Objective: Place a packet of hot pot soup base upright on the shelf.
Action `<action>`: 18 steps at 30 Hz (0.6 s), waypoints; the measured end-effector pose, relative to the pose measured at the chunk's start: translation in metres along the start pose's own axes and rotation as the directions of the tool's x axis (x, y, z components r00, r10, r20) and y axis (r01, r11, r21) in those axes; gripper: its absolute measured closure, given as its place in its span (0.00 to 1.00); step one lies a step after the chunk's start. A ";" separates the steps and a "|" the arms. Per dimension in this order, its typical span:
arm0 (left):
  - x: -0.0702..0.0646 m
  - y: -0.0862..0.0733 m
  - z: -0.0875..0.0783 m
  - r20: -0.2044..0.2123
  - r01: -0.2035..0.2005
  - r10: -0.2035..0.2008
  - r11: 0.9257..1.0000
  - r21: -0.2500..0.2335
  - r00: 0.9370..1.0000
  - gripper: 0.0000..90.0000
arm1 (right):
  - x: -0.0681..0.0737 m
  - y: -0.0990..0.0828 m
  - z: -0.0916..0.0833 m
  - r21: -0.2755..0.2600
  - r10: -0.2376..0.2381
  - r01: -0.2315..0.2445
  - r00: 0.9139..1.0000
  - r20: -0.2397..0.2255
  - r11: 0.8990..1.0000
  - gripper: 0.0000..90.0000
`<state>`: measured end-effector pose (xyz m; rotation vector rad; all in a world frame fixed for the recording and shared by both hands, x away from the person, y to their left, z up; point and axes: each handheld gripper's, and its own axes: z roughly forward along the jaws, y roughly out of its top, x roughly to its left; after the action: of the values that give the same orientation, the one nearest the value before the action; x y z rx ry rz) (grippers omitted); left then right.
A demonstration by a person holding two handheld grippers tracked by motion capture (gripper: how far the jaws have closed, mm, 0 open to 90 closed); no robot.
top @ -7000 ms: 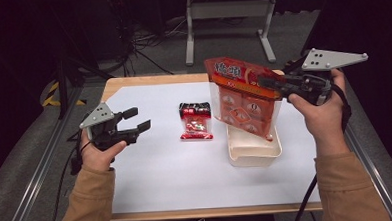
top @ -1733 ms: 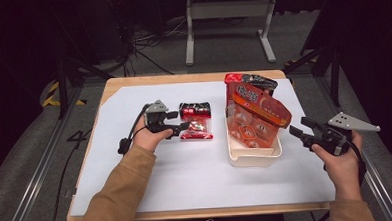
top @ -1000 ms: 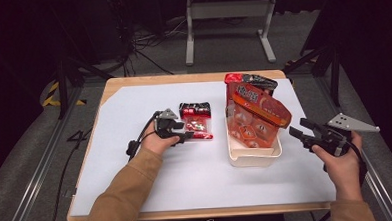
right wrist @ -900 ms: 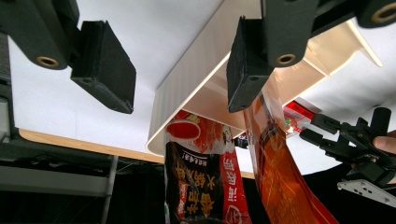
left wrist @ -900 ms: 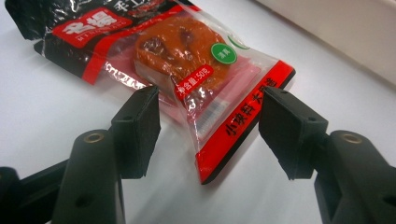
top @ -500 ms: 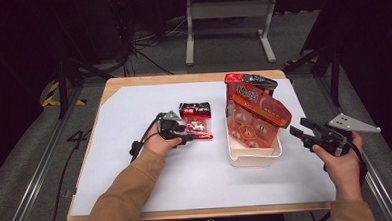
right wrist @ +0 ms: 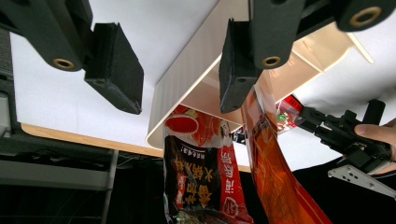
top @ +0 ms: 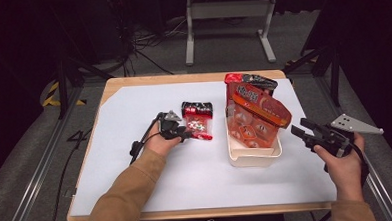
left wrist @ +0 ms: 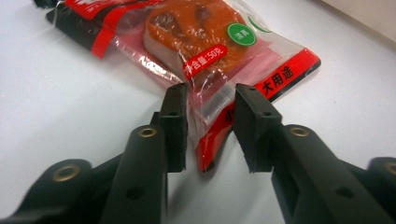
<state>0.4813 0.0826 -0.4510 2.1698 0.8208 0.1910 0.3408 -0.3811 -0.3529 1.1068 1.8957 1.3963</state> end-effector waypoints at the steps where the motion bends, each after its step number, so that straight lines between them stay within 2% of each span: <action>1: 0.000 0.000 -0.001 0.003 0.019 -0.019 1.000 0.002 1.000 0.82 | 0.000 0.000 0.000 0.002 -0.001 0.001 1.000 -0.003 1.000 0.58; 8: 0.002 -0.002 -0.002 -0.001 0.041 -0.041 0.999 0.004 0.999 0.96 | 0.004 0.002 -0.001 0.009 0.003 -0.003 1.000 -0.015 1.000 0.61; 14: -0.002 0.000 -0.005 -0.019 0.035 -0.035 0.999 0.000 0.999 0.99 | 0.009 0.007 -0.009 0.030 -0.006 0.007 1.000 -0.024 1.000 0.68; 18: -0.005 0.002 -0.014 -0.022 0.028 -0.028 1.000 -0.004 0.999 1.00 | 0.013 0.010 -0.015 0.049 -0.016 0.017 1.000 -0.023 0.999 0.72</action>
<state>0.4730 0.0874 -0.4399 2.1554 0.8625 0.2028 0.3249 -0.3769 -0.3380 1.1000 1.9600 1.3654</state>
